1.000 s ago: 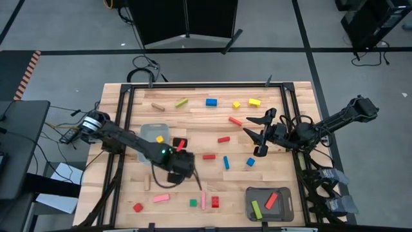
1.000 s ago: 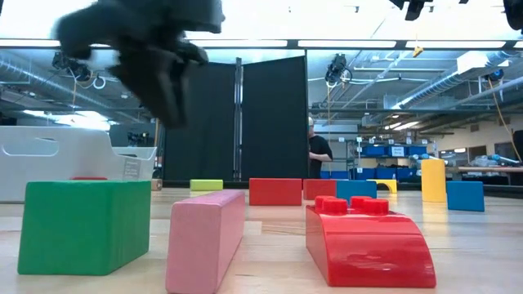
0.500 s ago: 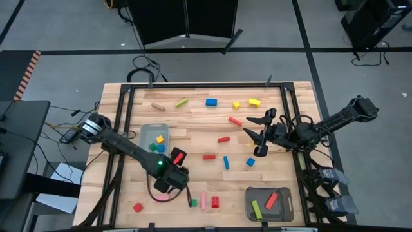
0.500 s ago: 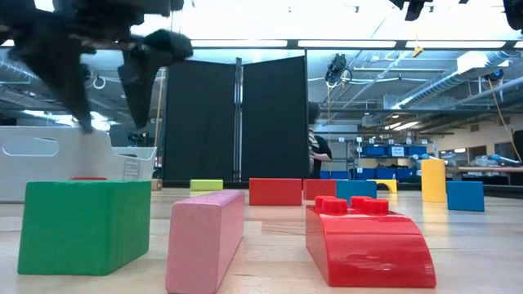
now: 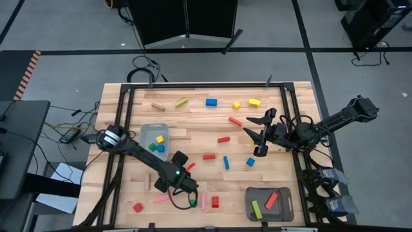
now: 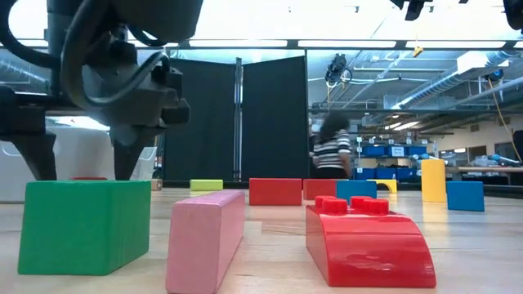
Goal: Sort blocks by size
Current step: Put the middle left red block into the grey bin
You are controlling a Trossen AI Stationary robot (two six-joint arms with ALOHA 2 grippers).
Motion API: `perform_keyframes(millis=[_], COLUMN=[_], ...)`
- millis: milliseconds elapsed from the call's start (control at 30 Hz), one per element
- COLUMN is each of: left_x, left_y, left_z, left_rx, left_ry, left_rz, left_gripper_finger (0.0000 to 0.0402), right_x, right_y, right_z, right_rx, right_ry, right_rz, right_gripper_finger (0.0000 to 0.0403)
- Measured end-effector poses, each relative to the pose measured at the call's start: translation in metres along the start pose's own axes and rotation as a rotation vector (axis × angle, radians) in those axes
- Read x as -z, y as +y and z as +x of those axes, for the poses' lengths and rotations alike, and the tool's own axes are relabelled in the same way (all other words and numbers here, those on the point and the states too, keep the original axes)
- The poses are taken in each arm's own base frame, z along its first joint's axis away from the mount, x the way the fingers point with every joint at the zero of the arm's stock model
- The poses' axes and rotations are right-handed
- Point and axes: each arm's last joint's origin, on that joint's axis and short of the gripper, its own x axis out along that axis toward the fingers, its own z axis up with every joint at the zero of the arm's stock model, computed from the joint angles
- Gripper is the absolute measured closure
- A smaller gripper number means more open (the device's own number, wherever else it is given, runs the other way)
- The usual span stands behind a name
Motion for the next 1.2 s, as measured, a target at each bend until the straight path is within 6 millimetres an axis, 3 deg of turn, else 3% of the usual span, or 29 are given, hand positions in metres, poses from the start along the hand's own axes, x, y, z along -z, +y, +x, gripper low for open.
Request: perform_keyframes(millis=[267,467,1033,1200], left_x=[-0.002,-0.002,0.003,-0.004], left_y=[0.008,0.011,0.015,0.019], left_z=[0.017,0.020,0.023,0.015], left_rx=[0.055,0.067,0.097,0.066], left_ry=[0.092,0.101,0.153,0.118], left_rz=[0.005,0.004,-0.010,-0.030], left_gripper_finger=[0.0108,0.0114,0.0263,0.0263], right_x=[0.000,0.000,0.000,0.000], right_y=[0.000,0.000,0.000,0.000], right_z=[0.000,0.000,0.000,0.000], right_rx=[0.000,0.000,-0.001,-0.001], right_ry=[0.000,0.000,-0.001,-0.001], right_rz=[0.000,-0.001,-0.001,-0.001], right_gripper_finger=[0.0203,0.0206,0.0210,0.0209])
